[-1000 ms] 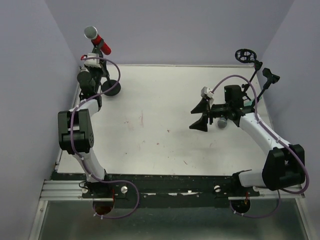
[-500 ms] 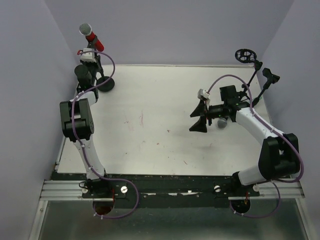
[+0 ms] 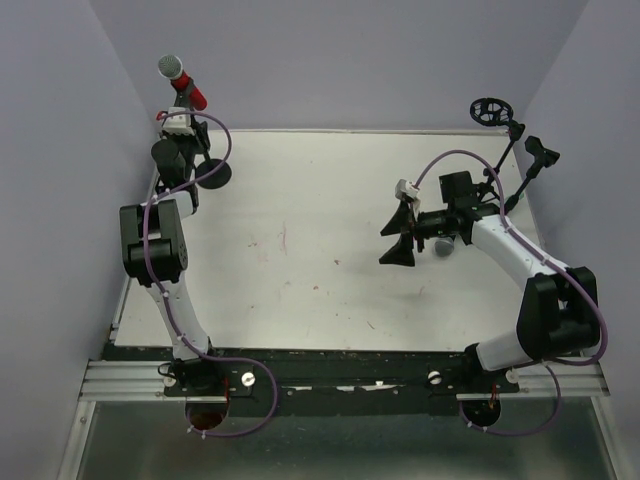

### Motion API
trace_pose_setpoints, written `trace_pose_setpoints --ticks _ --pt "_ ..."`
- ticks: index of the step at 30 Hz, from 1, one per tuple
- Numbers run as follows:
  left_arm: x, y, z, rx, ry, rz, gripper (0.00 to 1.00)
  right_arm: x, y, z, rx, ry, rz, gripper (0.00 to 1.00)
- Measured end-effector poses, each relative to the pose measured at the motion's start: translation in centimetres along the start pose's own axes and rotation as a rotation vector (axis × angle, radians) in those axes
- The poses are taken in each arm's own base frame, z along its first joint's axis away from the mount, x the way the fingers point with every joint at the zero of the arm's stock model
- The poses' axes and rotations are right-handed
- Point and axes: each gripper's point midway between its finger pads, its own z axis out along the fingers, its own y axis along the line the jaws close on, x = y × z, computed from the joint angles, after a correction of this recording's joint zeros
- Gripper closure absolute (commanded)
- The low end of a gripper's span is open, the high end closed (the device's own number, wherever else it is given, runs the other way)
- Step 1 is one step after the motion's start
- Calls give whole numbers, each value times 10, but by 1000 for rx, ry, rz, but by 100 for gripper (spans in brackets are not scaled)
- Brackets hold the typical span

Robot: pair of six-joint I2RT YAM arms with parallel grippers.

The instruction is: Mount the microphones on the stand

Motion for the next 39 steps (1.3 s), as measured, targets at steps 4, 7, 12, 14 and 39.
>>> trace_pose_setpoints --ticks 4,7,12,14,39 --pt "-5 -4 -13 1 -2 -5 20 -1 0 -1 3 -2 -5 0" --pt "-10 -7 -23 -1 -3 -6 11 -3 0 -3 8 -5 -13 0" --pt "-24 -12 -54 -25 -7 -26 2 -5 0 -5 16 -8 -24 0" --pt "-28 -16 -76 -44 -3 -58 2 -7 0 -6 22 -10 -30 0" --pt "-129 -151 -269 179 274 -484 2 -61 -6 -92 401 -92 71 0"
